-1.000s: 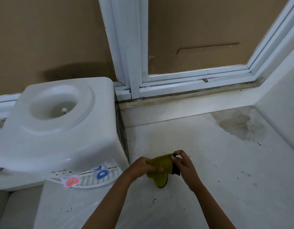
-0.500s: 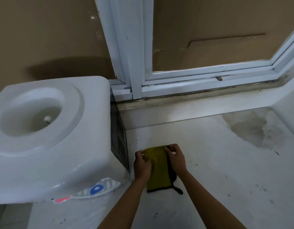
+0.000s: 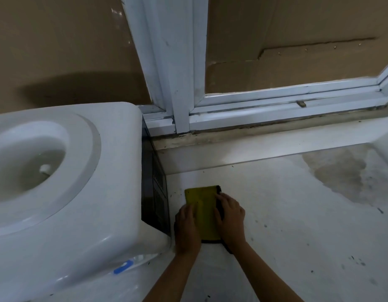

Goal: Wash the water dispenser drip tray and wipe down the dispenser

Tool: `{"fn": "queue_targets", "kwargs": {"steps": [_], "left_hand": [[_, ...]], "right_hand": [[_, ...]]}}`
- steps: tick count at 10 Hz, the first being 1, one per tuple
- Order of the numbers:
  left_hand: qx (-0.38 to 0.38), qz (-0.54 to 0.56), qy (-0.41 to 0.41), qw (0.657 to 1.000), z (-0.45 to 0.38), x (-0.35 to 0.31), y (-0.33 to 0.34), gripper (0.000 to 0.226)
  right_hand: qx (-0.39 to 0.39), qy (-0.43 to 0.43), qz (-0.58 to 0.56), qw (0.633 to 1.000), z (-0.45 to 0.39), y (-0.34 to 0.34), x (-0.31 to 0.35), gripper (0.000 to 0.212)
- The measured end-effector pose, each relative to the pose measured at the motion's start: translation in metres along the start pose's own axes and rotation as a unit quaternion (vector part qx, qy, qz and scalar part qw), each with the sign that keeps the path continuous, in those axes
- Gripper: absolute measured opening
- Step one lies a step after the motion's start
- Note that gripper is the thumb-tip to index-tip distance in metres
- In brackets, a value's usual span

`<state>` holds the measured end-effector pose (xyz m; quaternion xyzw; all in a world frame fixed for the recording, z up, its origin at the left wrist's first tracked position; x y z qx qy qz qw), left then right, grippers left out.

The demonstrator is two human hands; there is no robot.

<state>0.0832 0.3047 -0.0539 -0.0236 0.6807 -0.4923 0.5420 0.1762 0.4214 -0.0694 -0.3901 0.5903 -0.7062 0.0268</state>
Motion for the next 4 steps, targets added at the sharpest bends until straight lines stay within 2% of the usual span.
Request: {"fn": "queue_targets", "kwargs": {"steps": [1, 2, 3, 4], "left_hand": [[0.024, -0.056, 0.04, 0.997, 0.013, 0.011, 0.007, 0.045], [0.082, -0.079, 0.047, 0.992, 0.015, 0.014, 0.006, 0.064], [0.112, -0.116, 0.048, 0.986, 0.013, 0.004, -0.009, 0.059], [0.097, -0.074, -0.006, 0.993, 0.013, -0.014, -0.025, 0.076]], "right_hand": [[0.062, -0.017, 0.096, 0.993, 0.012, 0.01, -0.002, 0.053], [0.12, -0.024, 0.149, 0.981, 0.012, 0.007, -0.001, 0.058], [0.158, -0.022, 0.146, 0.976, 0.009, -0.002, 0.004, 0.067], [0.133, -0.017, 0.125, 0.983, 0.011, -0.018, 0.017, 0.065]]}}
Point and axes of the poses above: each hand's wrist, its own z-axis away from the middle knuckle, its own y-axis out of the palm, x = y × z, the point moved 3 cm from there along -z, towards the middle knuckle, and after that the axes turned 5 degrees about z, right-handed, at the moved point
